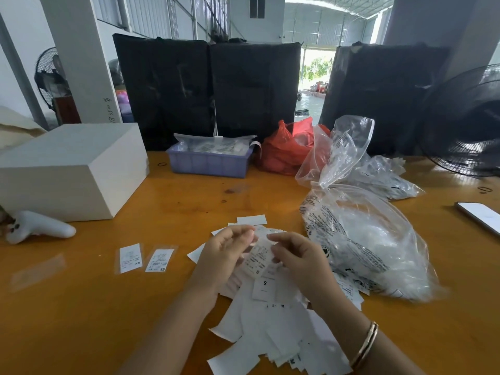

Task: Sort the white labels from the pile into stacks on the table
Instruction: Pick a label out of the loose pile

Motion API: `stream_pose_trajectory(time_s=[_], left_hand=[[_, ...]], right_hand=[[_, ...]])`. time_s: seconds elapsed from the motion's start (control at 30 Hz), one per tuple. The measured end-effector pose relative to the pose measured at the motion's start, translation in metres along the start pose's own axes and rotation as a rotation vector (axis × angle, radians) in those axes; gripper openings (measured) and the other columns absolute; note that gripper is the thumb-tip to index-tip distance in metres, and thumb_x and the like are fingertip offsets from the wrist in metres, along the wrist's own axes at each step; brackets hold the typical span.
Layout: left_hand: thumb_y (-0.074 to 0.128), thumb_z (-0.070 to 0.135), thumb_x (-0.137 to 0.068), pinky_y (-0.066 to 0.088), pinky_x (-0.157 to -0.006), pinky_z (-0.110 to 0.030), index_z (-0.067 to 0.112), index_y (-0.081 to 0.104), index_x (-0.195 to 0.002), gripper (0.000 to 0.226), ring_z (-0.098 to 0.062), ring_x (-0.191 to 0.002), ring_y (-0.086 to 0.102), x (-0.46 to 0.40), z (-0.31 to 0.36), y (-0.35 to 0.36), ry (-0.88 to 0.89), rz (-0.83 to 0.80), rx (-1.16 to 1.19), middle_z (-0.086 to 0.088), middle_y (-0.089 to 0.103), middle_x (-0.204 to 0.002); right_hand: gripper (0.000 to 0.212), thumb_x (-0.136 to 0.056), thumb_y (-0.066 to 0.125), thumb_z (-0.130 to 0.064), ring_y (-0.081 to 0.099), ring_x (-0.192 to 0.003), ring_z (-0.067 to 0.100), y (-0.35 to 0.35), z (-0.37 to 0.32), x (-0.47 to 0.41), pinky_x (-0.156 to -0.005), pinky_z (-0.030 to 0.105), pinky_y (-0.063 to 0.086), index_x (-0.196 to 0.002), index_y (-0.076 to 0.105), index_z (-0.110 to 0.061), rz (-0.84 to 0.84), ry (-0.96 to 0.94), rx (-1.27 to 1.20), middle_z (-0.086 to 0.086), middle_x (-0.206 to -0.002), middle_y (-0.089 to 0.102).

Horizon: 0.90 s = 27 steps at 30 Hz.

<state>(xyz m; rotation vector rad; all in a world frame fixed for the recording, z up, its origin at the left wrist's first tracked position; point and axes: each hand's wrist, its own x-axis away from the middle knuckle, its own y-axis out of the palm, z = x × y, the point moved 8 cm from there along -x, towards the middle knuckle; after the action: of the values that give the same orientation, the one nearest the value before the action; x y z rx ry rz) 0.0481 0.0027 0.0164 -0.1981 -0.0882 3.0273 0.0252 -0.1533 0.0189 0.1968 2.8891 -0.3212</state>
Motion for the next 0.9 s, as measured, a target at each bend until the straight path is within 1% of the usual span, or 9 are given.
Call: stream_pose_trajectory(time_s=[0.17, 0.27, 0.33, 0.47, 0.57, 0.67, 0.77, 0.83, 0.9], left_hand=[[0.064, 0.019, -0.090, 0.050, -0.062, -0.012, 0.037, 0.062, -0.105, 0.023, -0.010, -0.087, 0.066, 0.000, 0.003, -0.001, 0.053, -0.068, -0.221, 0.006, 0.068, -0.088], [0.060, 0.019, -0.092, 0.047, -0.050, -0.010, 0.039, 0.057, -0.104, 0.024, -0.008, -0.076, 0.063, -0.008, 0.011, -0.034, 0.090, 0.116, -0.319, 0.010, 0.065, -0.090], [0.057, 0.014, -0.093, 0.046, -0.046, -0.013, 0.033, 0.054, -0.109, 0.025, -0.007, -0.073, 0.061, -0.014, 0.011, -0.070, 0.087, 0.262, -0.393, 0.006, 0.064, -0.097], [0.057, 0.010, -0.093, 0.047, -0.048, -0.026, 0.023, 0.048, -0.125, 0.036, -0.012, -0.068, 0.060, -0.021, -0.007, -0.122, -0.071, 0.383, -0.697, -0.002, 0.062, -0.101], [0.058, 0.012, -0.092, 0.041, -0.053, -0.028, 0.022, 0.046, -0.128, 0.039, -0.016, -0.067, 0.057, -0.021, -0.017, -0.144, -0.176, 0.438, -0.954, -0.006, 0.064, -0.102], [0.059, 0.013, -0.091, 0.047, -0.060, -0.033, 0.022, 0.046, -0.129, 0.041, -0.020, -0.079, 0.058, -0.019, -0.024, -0.148, -0.237, 0.457, -1.121, -0.005, 0.066, -0.106], [0.062, 0.017, -0.090, 0.052, -0.083, -0.041, 0.022, 0.049, -0.130, 0.042, -0.027, -0.105, 0.056, -0.018, -0.028, -0.141, -0.241, 0.449, -1.200, -0.005, 0.063, -0.121], [0.064, 0.020, -0.089, 0.048, -0.089, -0.039, 0.022, 0.052, -0.129, 0.042, -0.027, -0.113, 0.051, -0.018, -0.020, -0.134, -0.169, 0.477, -1.226, -0.007, 0.058, -0.126], [0.064, 0.021, -0.089, 0.047, -0.087, -0.036, 0.022, 0.057, -0.123, 0.036, -0.024, -0.111, 0.051, -0.018, -0.003, -0.116, 0.006, 0.472, -1.183, -0.006, 0.059, -0.123]], right_hand=[[0.029, -0.090, 0.063, -0.013, 0.061, -0.068, 0.009, 0.007, 0.000, 0.000, -0.061, 0.016, 0.051, -0.100, 0.061, -0.041, -0.031, -0.052, 0.101, -0.011, -0.075, 0.066], [0.029, -0.090, 0.062, -0.013, 0.058, -0.066, 0.002, 0.000, -0.001, -0.002, -0.063, 0.017, 0.050, -0.110, 0.059, -0.034, 0.023, -0.074, 0.056, -0.010, -0.082, 0.065], [0.026, -0.090, 0.061, -0.010, 0.055, -0.063, -0.003, -0.008, -0.005, -0.003, -0.059, 0.014, 0.048, -0.104, 0.061, -0.033, 0.075, -0.095, 0.049, -0.010, -0.082, 0.064], [0.033, -0.092, 0.059, -0.009, 0.053, -0.061, -0.003, -0.017, -0.010, -0.004, -0.055, 0.013, 0.045, -0.089, 0.058, -0.042, 0.126, -0.111, 0.092, -0.007, -0.083, 0.064], [0.034, -0.091, 0.058, -0.008, 0.052, -0.060, -0.001, -0.019, -0.011, -0.004, -0.053, 0.013, 0.044, -0.088, 0.057, -0.042, 0.131, -0.121, 0.130, -0.006, -0.082, 0.064], [0.032, -0.092, 0.058, -0.008, 0.051, -0.062, 0.003, -0.022, -0.011, -0.004, -0.052, 0.014, 0.041, -0.088, 0.057, -0.040, 0.143, -0.129, 0.168, -0.006, -0.082, 0.064], [0.028, -0.092, 0.058, -0.007, 0.054, -0.067, 0.010, -0.027, -0.011, -0.005, -0.056, 0.016, 0.042, -0.090, 0.058, -0.035, 0.179, -0.151, 0.236, -0.006, -0.083, 0.064], [0.025, -0.091, 0.058, -0.005, 0.055, -0.069, 0.009, -0.031, -0.017, -0.005, -0.058, 0.015, 0.044, -0.093, 0.061, -0.029, 0.219, -0.194, 0.289, -0.008, -0.082, 0.063], [0.021, -0.090, 0.059, -0.001, 0.053, -0.070, 0.003, -0.038, -0.029, -0.001, -0.063, 0.013, 0.047, -0.095, 0.065, -0.020, 0.281, -0.279, 0.371, -0.008, -0.083, 0.061]])
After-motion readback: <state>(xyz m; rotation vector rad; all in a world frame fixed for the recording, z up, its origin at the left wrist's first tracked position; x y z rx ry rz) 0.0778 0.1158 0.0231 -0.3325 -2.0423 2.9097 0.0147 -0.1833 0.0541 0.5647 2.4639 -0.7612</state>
